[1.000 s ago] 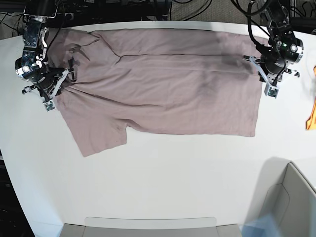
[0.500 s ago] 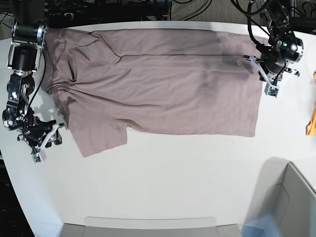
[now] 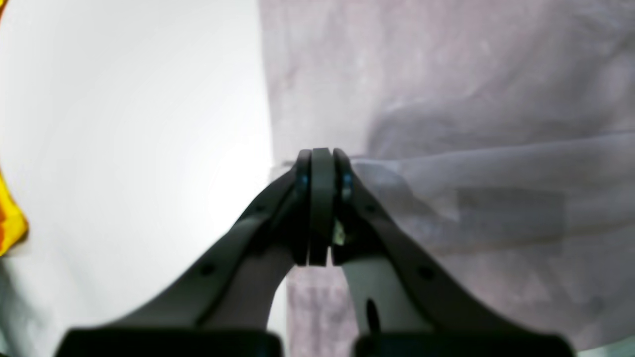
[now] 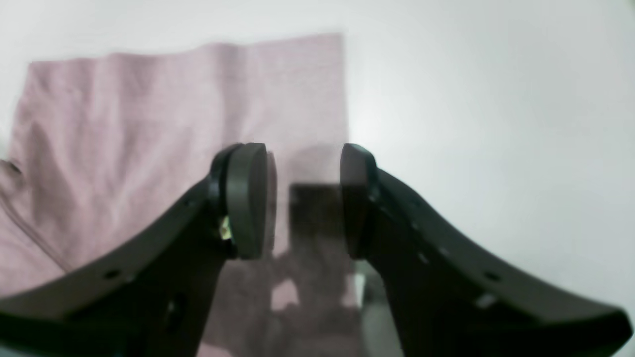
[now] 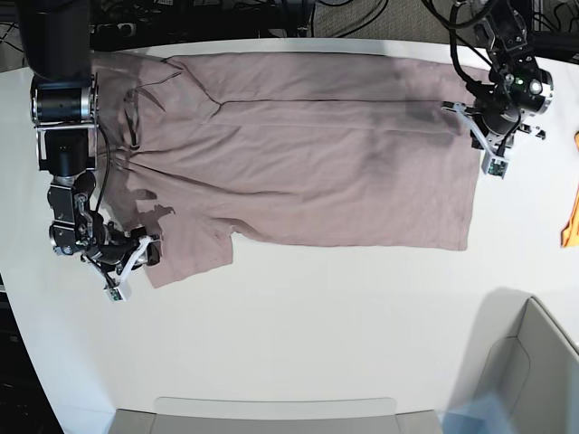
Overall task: Fold the T-shirt properly
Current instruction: 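Move both grippers to the opposite edge of the shirt and grasp it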
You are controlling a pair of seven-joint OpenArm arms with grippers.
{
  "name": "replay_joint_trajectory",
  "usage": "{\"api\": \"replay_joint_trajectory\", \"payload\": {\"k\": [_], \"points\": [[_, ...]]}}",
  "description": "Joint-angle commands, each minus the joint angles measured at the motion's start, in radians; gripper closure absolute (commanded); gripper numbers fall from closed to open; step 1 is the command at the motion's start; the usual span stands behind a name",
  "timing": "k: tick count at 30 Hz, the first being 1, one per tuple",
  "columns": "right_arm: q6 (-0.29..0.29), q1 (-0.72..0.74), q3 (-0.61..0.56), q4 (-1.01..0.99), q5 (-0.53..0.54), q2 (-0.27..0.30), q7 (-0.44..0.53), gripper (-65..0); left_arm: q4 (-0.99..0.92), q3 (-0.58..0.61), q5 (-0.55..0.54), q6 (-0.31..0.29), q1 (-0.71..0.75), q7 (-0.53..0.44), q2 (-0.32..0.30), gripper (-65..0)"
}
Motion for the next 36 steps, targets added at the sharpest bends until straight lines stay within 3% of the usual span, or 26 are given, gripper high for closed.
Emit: {"api": "replay_joint_trajectory", "payload": {"k": [1, 5, 11, 15, 27, 36], "points": [[-0.011, 0.027, 0.004, -0.004, -0.011, 0.005, -0.007, -24.5, 0.016, -0.004, -0.003, 0.002, -0.015, -0.011, -0.009, 0.0], [-0.072, -0.022, 0.004, -0.007, -0.011, 0.001, 0.067, -24.5, 0.016, -0.005, -0.003, 0.002, -0.045, -0.005, 0.005, 0.0], [-0.075, -0.051, 0.013, 0.094, -0.006, 0.016, 0.079, -24.5, 0.016, -0.004, -0.001, 0.002, -0.046, -0.004, 0.005, 0.0], [-0.077, -0.079, 0.100, 0.214, -0.008, 0.030, 0.071, -24.5, 0.016, -0.004, -0.001, 0.002, -0.046, -0.004, 0.005, 0.0], [-0.074, -0.068, 0.136, 0.031, -0.012, 0.034, 0.073, -24.5, 0.016, -0.004, -0.001, 0.002, -0.048, -0.005, 0.005, 0.0], [-0.072, -0.074, -0.114, 0.030, -0.006, -0.004, 0.071, -24.4, -0.008, -0.002, -0.001, 0.002, -0.104, -0.007, 0.007, 0.0]]}}
